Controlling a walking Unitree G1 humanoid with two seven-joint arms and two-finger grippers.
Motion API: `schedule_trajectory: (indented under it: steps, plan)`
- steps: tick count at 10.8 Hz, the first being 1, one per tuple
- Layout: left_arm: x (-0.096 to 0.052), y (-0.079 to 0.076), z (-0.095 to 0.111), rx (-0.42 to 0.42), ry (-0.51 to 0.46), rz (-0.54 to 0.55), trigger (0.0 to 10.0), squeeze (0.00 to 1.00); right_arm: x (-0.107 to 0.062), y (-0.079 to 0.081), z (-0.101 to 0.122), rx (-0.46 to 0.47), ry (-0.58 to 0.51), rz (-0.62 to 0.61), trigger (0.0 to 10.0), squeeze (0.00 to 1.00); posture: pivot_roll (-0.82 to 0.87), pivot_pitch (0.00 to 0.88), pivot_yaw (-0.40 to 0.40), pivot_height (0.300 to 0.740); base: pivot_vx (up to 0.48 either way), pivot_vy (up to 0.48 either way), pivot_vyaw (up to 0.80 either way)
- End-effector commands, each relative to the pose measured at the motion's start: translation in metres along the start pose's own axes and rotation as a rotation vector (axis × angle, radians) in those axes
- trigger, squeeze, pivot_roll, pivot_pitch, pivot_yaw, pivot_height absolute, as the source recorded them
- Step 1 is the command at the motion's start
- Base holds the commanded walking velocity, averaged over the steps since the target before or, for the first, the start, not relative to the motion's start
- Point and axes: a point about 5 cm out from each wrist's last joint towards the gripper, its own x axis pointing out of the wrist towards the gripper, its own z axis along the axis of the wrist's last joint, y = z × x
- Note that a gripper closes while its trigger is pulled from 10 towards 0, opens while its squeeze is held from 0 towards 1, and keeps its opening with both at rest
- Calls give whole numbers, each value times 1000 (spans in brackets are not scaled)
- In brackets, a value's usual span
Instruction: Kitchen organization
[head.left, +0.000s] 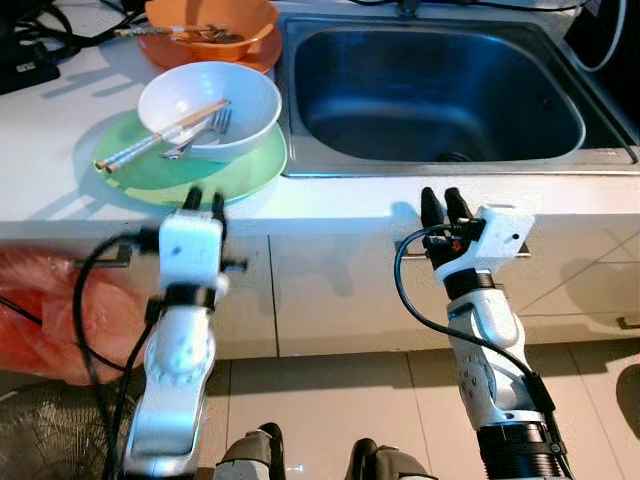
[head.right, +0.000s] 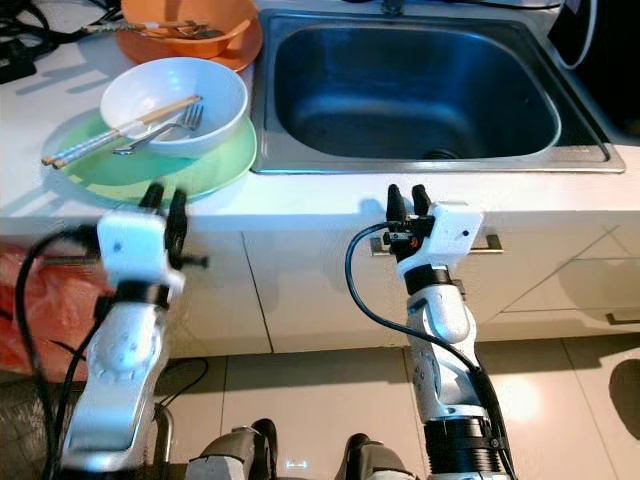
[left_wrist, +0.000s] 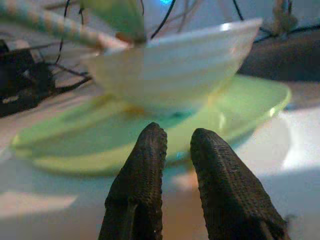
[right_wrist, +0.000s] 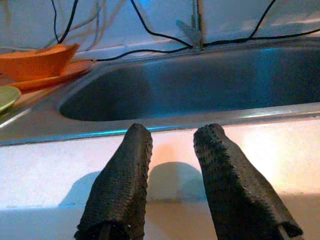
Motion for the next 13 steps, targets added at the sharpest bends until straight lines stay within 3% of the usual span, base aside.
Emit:
schedule_trajectory:
  steps: [1,2,5,6,7,13]
  plan:
    - [-4,0,2,10,-8,16,10000,0,-1,-3,-2,10,8,-7,10000,0,167,201,-73,740,0,0,0]
    - [-7,4,1,12,-4,45,10000,1000,0,-3,-2,10,9,-5,10000,0,171,204,-79,740,0,0,0]
    - [-6,14,16,27,-80,106,10000,1000,2,-3,-3,12,14,4,10000,0,181,205,-87,740,0,0,0]
    - [-5,11,20,43,-106,100,10000,914,2,-2,-3,14,12,6,10000,0,179,205,-87,740,0,0,0]
    - [-4,10,21,32,-111,96,10000,0,2,-2,-3,14,10,6,10000,0,176,207,-84,740,0,0,0]
    - [4,-1,35,15,-176,27,10000,0,2,-3,-3,18,2,-1,10000,0,170,202,-80,740,0,0,0]
